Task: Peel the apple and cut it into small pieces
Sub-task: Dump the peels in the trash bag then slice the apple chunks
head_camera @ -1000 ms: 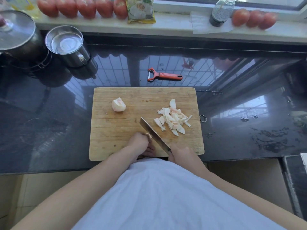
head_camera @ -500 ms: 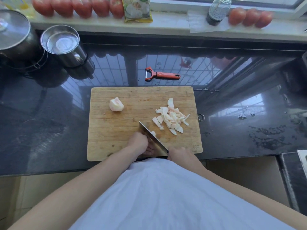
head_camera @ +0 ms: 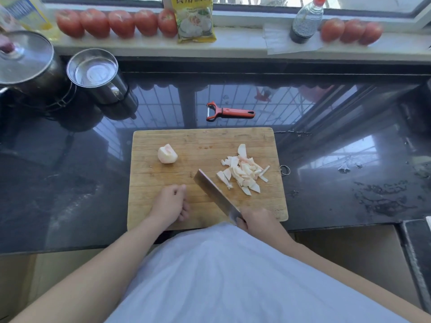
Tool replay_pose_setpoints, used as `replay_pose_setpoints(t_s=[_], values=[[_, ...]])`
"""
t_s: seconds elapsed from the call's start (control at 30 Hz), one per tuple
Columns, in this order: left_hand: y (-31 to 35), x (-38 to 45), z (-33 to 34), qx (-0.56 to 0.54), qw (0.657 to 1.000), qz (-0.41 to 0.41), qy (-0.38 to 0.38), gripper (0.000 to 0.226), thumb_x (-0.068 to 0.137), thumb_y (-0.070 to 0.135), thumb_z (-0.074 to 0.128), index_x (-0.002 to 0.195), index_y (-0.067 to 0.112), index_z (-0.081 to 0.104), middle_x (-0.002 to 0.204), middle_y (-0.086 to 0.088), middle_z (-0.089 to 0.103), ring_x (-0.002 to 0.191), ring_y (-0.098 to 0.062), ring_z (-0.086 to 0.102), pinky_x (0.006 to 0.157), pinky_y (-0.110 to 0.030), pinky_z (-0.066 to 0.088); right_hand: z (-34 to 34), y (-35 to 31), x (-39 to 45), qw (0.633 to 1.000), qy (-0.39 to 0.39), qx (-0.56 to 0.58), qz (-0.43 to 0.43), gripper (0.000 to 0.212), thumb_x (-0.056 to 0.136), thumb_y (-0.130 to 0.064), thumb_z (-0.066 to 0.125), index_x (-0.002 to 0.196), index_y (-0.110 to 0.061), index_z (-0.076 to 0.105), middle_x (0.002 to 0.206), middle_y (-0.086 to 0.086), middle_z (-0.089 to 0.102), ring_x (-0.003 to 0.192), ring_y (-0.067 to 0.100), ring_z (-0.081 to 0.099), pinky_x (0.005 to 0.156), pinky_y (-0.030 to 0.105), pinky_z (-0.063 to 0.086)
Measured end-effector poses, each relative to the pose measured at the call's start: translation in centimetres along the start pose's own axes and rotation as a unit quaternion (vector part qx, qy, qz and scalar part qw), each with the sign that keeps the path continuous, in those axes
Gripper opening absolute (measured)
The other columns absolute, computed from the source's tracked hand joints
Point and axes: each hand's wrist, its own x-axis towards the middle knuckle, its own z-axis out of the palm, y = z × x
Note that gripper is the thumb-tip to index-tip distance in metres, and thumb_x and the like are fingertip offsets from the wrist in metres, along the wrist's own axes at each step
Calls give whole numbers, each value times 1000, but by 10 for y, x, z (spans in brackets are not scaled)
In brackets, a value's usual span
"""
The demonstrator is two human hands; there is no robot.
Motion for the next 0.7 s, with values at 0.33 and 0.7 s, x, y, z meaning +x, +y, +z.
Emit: replay_pose_setpoints(t_s=[0.33,0.7], values=[[36,39,-66,206,960,114,150,48,103,30,55,150,30,43,146,-3,46,124,-28,55,100,-48,49,-19,24,10,995,86,21,55,19,99,-26,42,81,-21,42,78,7,58,73,32,56,60,37,46],[23,64,-35,422,882,212,-8,51,94,34,63,143,35,50,141,7,47,131,-28,48,109,-49,43,-24,77,-9,945,243,-192,-102,38,71,3,67,105,-13,66,94,2,62,57,22,56,46,33,47]])
